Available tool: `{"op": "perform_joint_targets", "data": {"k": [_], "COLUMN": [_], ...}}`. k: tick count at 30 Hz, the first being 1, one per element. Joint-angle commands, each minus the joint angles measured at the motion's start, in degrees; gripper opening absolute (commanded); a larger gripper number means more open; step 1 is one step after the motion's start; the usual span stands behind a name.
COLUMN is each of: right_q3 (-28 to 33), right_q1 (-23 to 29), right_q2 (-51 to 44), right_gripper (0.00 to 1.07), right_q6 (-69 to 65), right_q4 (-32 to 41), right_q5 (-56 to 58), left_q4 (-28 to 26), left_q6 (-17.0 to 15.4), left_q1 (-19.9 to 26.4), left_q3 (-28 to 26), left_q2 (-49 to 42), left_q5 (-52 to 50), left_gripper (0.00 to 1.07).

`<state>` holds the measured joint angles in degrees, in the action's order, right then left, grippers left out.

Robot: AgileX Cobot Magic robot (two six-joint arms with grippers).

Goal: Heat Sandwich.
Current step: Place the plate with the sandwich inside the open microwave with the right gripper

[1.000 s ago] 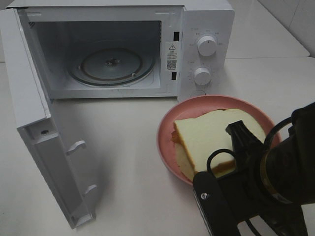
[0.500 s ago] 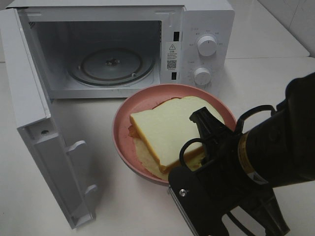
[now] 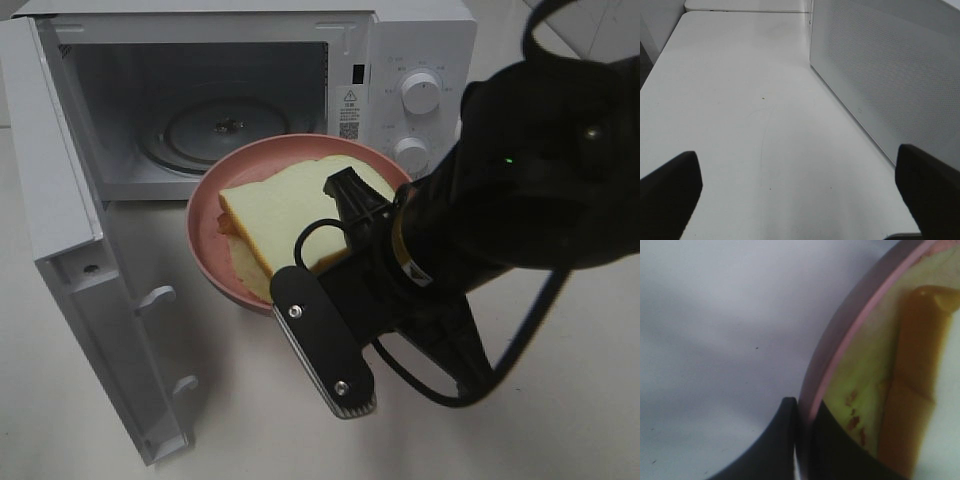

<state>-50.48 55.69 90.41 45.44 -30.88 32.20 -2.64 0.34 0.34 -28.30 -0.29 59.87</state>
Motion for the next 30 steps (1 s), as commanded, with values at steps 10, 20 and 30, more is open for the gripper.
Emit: {"op": "perform_joint_targets", "data": {"k": [10,20,30], "right_q3": [-9.3,-17.1,-27.7], "right_q1": [-5.2,-8.4,-10.7], "right_q2": [6.9,13.1,21.0], "right_gripper": [0.0,0.0,0.0], "right_q6": [10.4,13.5,21.0], "right_q4": [5.2,6.5,16.2], "right_q5": [-4.6,-4.6,-3.8], "left_q4": [0.0,0.0,0.0], "left_q6": [0.0,0.0,0.0], "left_q1": [0.1,0.1,0.1], "left_q3": [0.1,0.1,0.1], "left_q2": [-1.1,-1.1,-1.1], "left_q5": [-0.5,-0.5,-0.5], "left_gripper": [0.98,0.98,0.98]}}
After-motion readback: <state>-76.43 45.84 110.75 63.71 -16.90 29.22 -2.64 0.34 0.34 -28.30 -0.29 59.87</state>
